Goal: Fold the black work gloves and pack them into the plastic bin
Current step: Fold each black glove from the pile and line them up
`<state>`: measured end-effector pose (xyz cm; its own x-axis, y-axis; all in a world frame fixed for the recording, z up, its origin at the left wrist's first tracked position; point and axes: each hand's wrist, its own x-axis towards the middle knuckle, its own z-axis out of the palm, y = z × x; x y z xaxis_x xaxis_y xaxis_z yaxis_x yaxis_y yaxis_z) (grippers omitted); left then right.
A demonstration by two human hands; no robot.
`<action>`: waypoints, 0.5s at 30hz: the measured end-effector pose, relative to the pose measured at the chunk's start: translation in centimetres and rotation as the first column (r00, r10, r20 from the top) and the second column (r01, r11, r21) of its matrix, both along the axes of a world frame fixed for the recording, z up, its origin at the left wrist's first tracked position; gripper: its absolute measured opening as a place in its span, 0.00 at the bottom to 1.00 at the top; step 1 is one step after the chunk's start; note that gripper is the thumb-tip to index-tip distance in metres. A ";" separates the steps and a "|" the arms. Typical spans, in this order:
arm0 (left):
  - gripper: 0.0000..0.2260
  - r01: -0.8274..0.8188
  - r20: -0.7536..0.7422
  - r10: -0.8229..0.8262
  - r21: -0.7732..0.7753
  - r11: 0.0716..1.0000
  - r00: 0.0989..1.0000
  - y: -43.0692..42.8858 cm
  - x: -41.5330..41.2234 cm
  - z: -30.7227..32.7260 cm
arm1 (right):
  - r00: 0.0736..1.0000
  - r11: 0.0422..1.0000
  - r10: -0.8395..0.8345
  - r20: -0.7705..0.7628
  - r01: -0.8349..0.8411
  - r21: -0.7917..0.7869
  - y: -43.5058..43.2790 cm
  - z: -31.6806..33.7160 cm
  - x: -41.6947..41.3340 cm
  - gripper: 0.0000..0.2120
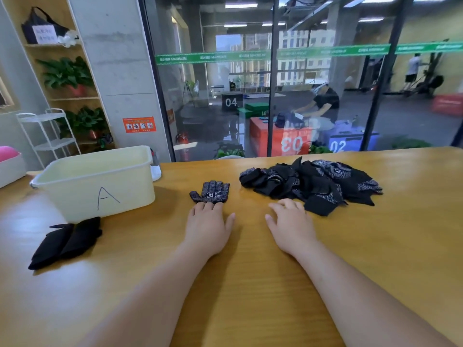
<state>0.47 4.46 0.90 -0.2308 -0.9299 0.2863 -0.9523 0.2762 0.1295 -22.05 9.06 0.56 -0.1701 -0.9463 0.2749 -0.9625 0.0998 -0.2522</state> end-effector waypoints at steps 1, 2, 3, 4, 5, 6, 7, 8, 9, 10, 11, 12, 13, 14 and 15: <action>0.29 0.033 -0.006 -0.033 -0.018 0.999 0.999 0.1 -1.0 -0.1 | 0.999 0.999 -0.029 -0.022 0.028 -0.036 0.2 -0.1 0.1 0.23; 0.28 0.068 -0.024 -0.069 -0.023 0.997 0.997 0.2 -1.9 -0.2 | 0.997 0.996 -0.061 -0.056 0.057 -0.071 0.3 -0.2 0.3 0.22; 0.27 0.099 -0.052 -0.100 -0.021 0.995 0.994 0.3 -2.5 -0.5 | 0.991 0.992 -0.101 -0.090 0.093 -0.089 0.5 -0.3 0.4 0.23; 0.26 0.123 -0.078 -0.125 -0.024 0.992 0.989 0.4 -3.0 -0.8 | 0.982 0.987 -0.148 -0.115 0.140 -0.076 0.6 -0.4 0.4 0.24; 0.25 0.142 -0.095 -0.145 -0.035 0.989 0.985 0.4 -3.2 -1.0 | 0.972 0.980 -0.197 -0.125 0.194 -0.030 0.7 -0.5 0.2 0.27; 0.23 0.157 -0.103 -0.161 -0.051 0.986 0.982 0.4 -3.3 -1.1 | 0.963 0.968 -0.244 -0.118 0.249 0.033 0.7 -0.5 -0.2 0.30; 0.22 0.171 -0.110 -0.178 -0.067 0.983 0.978 0.4 -3.2 -1.1 | 0.955 0.952 -0.279 -0.106 0.289 0.100 0.7 -0.4 -0.6 0.32; 0.20 0.187 -0.127 -0.197 -0.082 0.979 0.972 0.4 -3.0 -1.0 | 0.951 0.940 -0.292 -0.104 0.305 0.152 0.8 -0.3 -0.8 0.33; 0.19 0.206 -0.147 -0.218 -0.092 0.974 0.965 0.5 -2.8 -0.9 | 0.951 0.940 -0.283 -0.125 0.301 0.163 0.9 -0.2 -0.9 0.32; 0.17 0.227 -0.162 -0.241 -0.101 0.969 0.957 0.6 -2.6 -0.8 | 0.953 0.949 -0.259 -0.159 0.282 0.143 1.1 0.0 -0.7 0.31; 0.16 0.247 -0.172 -0.262 -0.106 0.963 0.950 0.7 -2.4 -0.7 | 0.955 0.962 -0.227 -0.189 0.250 0.107 1.3 0.1 -0.2 0.29; 0.15 0.264 -0.181 -0.280 -0.107 0.958 0.943 0.9 -2.3 -0.5 | 0.960 0.975 -0.190 -0.206 0.209 0.077 1.6 0.3 0.4 0.27; 0.15 0.283 -0.189 -0.300 -0.110 0.953 0.935 1.0 -2.1 -0.4 | 0.967 0.985 -0.147 -0.207 0.162 0.058 1.9 0.5 1.2 0.25; 0.14 0.304 -0.193 -0.321 -0.113 0.946 0.927 1.1 -2.0 -0.4 | 0.975 0.993 -0.099 -0.198 0.110 0.043 2.3 0.6 2.0 0.23; 0.13 0.323 -0.189 -0.339 -0.113 0.940 0.921 1.3 -1.9 -0.3 | 0.982 0.998 -0.050 -0.181 0.056 0.030 2.5 0.7 2.8 0.22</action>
